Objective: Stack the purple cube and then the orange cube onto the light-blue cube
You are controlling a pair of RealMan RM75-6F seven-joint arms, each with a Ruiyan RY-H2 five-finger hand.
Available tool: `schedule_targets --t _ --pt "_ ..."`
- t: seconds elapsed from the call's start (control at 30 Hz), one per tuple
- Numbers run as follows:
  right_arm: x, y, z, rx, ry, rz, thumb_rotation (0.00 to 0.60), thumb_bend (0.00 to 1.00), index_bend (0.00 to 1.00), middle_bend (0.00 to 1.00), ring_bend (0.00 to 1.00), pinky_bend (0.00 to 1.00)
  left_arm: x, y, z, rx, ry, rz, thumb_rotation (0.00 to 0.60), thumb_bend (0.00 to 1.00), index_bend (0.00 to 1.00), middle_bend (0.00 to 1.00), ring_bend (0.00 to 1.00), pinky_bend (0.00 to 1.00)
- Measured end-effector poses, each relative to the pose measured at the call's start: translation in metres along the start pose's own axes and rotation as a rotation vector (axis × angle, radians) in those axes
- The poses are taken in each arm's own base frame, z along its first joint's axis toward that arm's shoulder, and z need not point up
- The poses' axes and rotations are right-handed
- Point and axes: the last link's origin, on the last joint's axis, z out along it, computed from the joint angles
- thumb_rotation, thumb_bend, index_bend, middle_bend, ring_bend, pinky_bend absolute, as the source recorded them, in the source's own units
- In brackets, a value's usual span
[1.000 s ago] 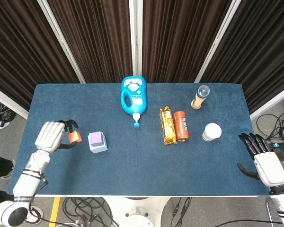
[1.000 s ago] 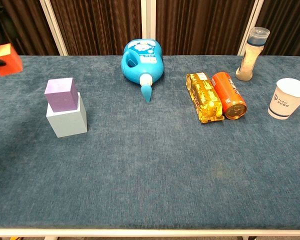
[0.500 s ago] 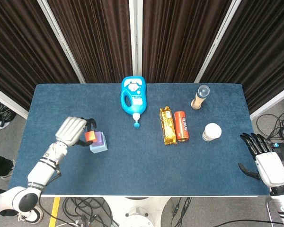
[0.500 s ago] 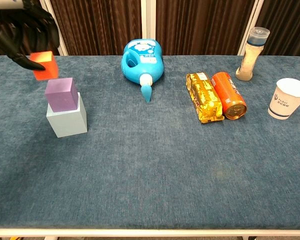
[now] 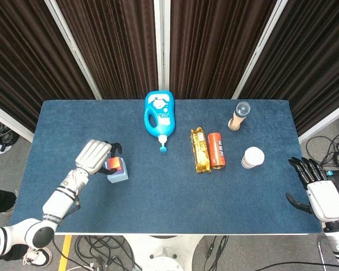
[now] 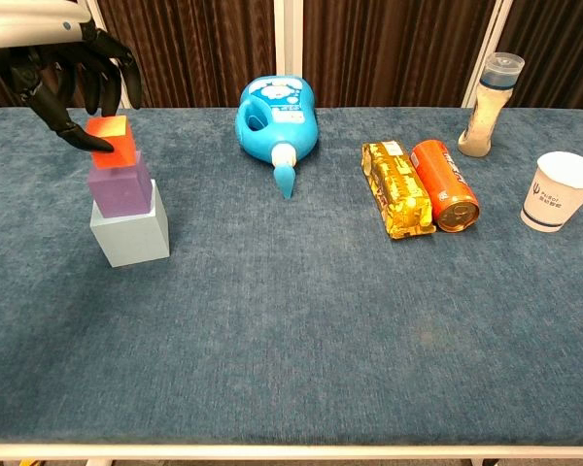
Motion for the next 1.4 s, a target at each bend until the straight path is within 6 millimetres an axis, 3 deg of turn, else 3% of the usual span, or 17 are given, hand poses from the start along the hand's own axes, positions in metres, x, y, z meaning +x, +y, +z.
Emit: schedule_targets --t 1.23,1.4 --pt "-0.001 0.0 0.0 -0.005 -0.009 -0.004 0.6 0.2 0.03 0.08 0.0 0.0 -0.019 -0.015 0.009 -0.011 0.005 0.01 0.6 0.24 0.48 0.66 0.52 0.59" --pt "-0.002 0.0 0.0 -0.007 -0.012 -0.007 0.6 0.2 0.03 0.08 0.0 0.0 -0.021 -0.017 0.01 -0.008 0.001 0.003 0.6 0.24 0.44 0.61 0.5 0.57"
